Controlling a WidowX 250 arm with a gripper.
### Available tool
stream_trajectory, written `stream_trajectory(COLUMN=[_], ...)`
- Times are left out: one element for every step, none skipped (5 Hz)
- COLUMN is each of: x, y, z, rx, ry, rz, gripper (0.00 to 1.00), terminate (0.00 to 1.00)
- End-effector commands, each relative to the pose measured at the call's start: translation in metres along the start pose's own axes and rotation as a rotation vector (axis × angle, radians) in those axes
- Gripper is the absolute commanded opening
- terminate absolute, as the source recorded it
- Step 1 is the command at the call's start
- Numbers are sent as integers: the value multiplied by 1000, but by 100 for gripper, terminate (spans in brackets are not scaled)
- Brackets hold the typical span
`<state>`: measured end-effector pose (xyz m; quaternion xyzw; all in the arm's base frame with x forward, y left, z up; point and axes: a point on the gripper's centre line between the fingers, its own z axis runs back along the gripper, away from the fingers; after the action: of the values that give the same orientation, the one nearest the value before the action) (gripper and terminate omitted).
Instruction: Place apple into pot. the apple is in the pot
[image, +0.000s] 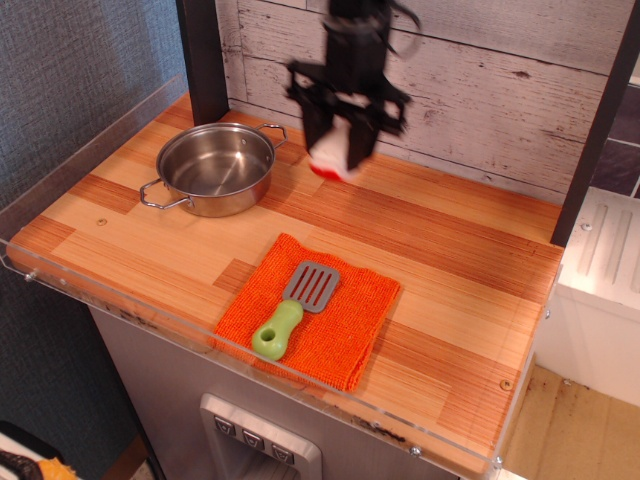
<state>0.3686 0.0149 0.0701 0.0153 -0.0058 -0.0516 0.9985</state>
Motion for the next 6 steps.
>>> stream_trajectory(x=[-22,-25,-24,-26,-25,-30], y=[76,83,89,88,83,64], z=[8,-9,-19,-18,-4,25], rx=[103,128,137,146,146,130], ry=[38,88,119,120,69,-1], rz=[140,156,155,156,146,145], gripper=[0,0,0,100,100,100], terminate=[0,0,0,0,0,0])
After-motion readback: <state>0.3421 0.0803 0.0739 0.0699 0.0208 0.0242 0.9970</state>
